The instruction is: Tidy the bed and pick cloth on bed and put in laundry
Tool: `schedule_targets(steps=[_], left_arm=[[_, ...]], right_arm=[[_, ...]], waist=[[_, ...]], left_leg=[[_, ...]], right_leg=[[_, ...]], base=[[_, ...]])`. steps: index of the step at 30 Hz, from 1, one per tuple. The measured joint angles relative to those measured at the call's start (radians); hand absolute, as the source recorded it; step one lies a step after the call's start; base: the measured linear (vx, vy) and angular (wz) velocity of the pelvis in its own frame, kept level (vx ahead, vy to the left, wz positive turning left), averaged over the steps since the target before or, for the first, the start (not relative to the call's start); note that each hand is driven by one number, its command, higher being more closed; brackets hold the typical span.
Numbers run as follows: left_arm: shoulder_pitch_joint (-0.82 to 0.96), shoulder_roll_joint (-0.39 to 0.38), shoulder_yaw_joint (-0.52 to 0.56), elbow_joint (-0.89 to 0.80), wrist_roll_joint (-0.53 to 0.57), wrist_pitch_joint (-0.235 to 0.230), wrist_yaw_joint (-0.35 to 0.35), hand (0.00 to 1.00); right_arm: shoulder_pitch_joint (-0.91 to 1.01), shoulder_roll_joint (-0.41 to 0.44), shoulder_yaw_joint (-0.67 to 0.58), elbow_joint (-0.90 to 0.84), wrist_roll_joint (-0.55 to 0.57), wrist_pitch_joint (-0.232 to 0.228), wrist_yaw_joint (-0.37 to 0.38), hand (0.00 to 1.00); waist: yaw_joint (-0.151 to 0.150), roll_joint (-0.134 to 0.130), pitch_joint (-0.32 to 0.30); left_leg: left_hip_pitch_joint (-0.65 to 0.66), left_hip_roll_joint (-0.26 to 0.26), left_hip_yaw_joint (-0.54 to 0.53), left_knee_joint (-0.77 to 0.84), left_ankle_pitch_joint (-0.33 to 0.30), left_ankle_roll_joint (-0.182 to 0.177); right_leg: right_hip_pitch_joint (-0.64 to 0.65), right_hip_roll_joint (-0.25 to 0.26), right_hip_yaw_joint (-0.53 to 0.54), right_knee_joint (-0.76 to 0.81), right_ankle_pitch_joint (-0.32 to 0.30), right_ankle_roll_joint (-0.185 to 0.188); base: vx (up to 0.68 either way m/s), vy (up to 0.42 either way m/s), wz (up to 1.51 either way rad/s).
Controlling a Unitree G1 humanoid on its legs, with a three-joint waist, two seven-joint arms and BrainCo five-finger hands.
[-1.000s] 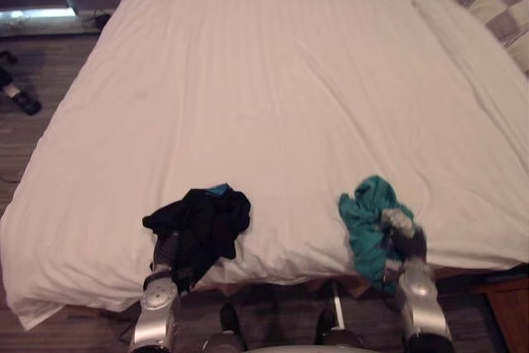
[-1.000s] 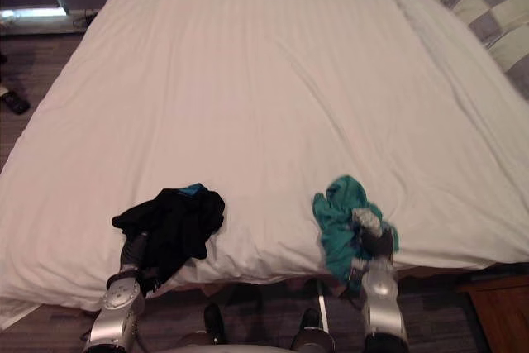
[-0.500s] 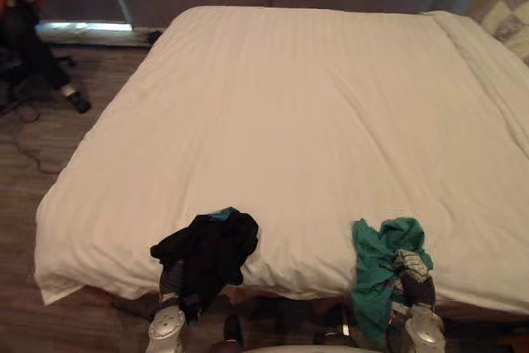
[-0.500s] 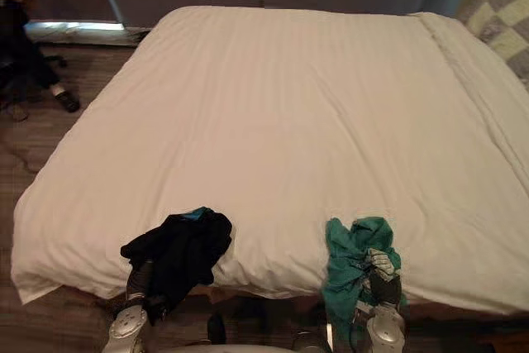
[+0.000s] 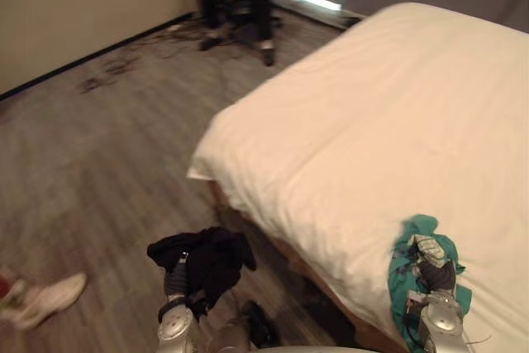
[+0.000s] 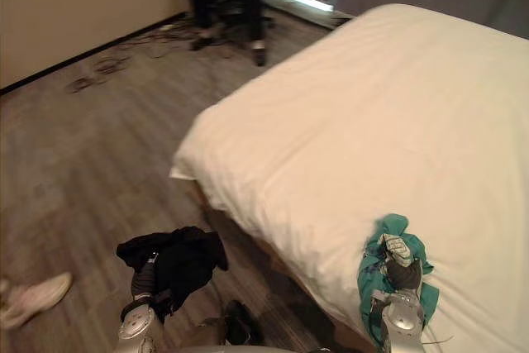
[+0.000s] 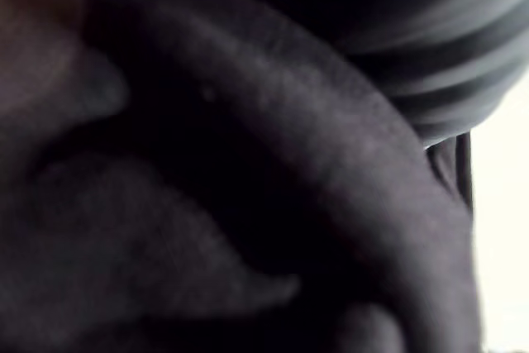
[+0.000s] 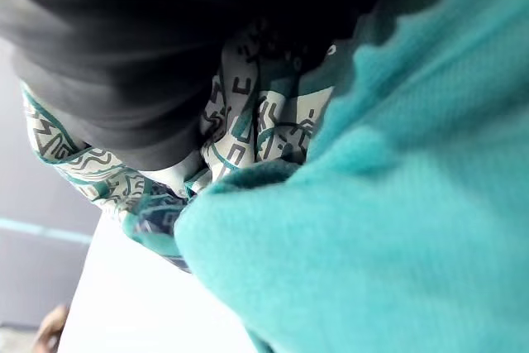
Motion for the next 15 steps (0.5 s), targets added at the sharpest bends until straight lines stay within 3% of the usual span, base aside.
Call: schedule_targets(steps=[1,2,4,5,6,7,8,10,11,12,13,14,15], left_arm=[[-0.014,0.005,-0.008,0.011,0.001,0.001,0.000,1.00],[-0.019,0.005,-0.008,0.009,0.001,0.000,0.001,1.00],[-0.006,0.006,-0.005,0.009,0.001,0.007,0.000,1.00],[-0.002,0.006,-0.006,0.009,0.001,0.009,-0.001,1.00],[0.005,0.007,-0.011,0.009,0.002,0.017,-0.001,1.00],[0.004,0.008,-0.027,0.009,0.003,0.023,-0.002,1.00],[0.002,0.012,-0.032,0.009,0.003,0.023,-0.002,1.00],[-0.023,0.047,-0.089,0.008,0.007,0.024,0.000,1.00],[-0.033,0.053,-0.104,0.008,0.010,0.024,0.000,1.00],[-0.051,0.063,-0.118,0.007,0.011,0.023,-0.001,1.00],[-0.059,0.066,-0.119,0.006,0.012,0.022,-0.003,1.00],[-0.077,0.073,-0.138,-0.007,0.013,0.017,-0.001,1.00],[-0.078,0.077,-0.142,0.001,0.013,0.021,-0.002,1.00]], right_arm=[[-0.007,0.006,0.001,-0.003,-0.009,0.004,-0.001,1.00],[-0.010,0.010,0.001,-0.007,-0.015,0.004,-0.001,1.00],[-0.043,0.026,0.002,-0.008,-0.017,0.009,0.001,1.00],[-0.047,0.028,0.006,-0.007,-0.017,0.009,0.001,1.00],[-0.058,0.032,0.031,-0.007,-0.017,0.009,0.005,1.00],[-0.065,0.040,0.070,-0.007,-0.016,0.010,0.012,1.00],[-0.067,0.048,0.085,-0.007,-0.016,0.010,0.016,1.00],[-0.064,0.100,0.149,-0.031,-0.012,0.009,0.050,1.00],[-0.055,0.107,0.154,-0.039,-0.011,0.009,0.053,1.00],[-0.049,0.121,0.153,-0.042,-0.002,0.007,0.055,1.00],[-0.049,0.147,0.148,-0.044,0.006,0.008,0.053,1.00],[-0.042,0.159,0.139,-0.071,0.008,-0.003,0.050,1.00],[-0.044,0.166,0.140,-0.070,0.009,-0.004,0.050,1.00]], waist=[[-0.003,-0.009,-0.004],[0.002,-0.018,-0.005],[0.013,-0.056,0.002],[0.013,-0.062,0.000],[0.012,-0.073,0.000],[0.010,-0.073,0.005],[0.009,-0.072,0.009],[0.002,-0.063,0.017],[-0.005,-0.061,0.018],[-0.030,-0.055,0.024],[-0.039,-0.095,0.034],[-0.056,-0.092,0.054],[-0.049,-0.113,0.063]], left_leg=[[-0.024,-0.064,-0.078,-0.037,0.020,0.023],[-0.036,-0.086,-0.098,-0.049,0.025,0.036],[-0.054,-0.174,-0.194,-0.085,0.035,0.052],[-0.051,-0.195,-0.215,-0.097,0.036,0.054],[-0.031,-0.240,-0.257,-0.137,0.046,0.069],[-0.011,-0.268,-0.308,-0.168,0.060,0.075],[-0.001,-0.275,-0.329,-0.182,0.067,0.072],[0.051,-0.306,-0.472,-0.280,0.111,0.013],[0.068,-0.311,-0.494,-0.313,0.107,0.019],[0.092,-0.313,-0.506,-0.357,0.083,-0.006],[0.082,-0.327,-0.499,-0.329,0.065,-0.023],[0.063,-0.324,-0.490,-0.256,0.109,0.066],[0.077,-0.350,-0.510,-0.251,0.113,0.080]], right_leg=[[0.013,-0.031,-0.070,0.040,-0.004,0.008],[0.011,-0.037,-0.092,0.057,-0.005,0.011],[0.005,-0.126,-0.134,0.202,-0.013,0.001],[-0.005,-0.153,-0.131,0.247,-0.012,0.000],[-0.027,-0.225,-0.086,0.393,-0.004,-0.043],[-0.081,-0.251,0.017,0.535,-0.028,-0.163],[-0.110,-0.242,0.079,0.576,-0.042,-0.197],[-0.272,-0.064,0.442,0.640,-0.082,-0.141],[-0.296,-0.027,0.496,0.632,-0.092,-0.125],[-0.344,0.033,0.570,0.584,-0.113,-0.087],[-0.366,0.027,0.608,0.525,-0.119,-0.069],[-0.373,0.021,0.655,0.427,-0.134,-0.022],[-0.384,0.006,0.697,0.383,-0.133,-0.011]], base=[[0.16,0.115,1.97],[0.15,0.112,1.72],[0.14,0.133,1.31],[0.17,0.165,1.28],[0.16,0.151,1.21],[0.13,0.120,1.19],[0.06,0.106,1.27],[0.06,0.071,1.61],[0.10,0.000,2.28],[0.11,-0.019,2.11],[0.23,-0.133,2.66],[0.18,-0.125,1.74],[0.21,-0.144,1.54]])
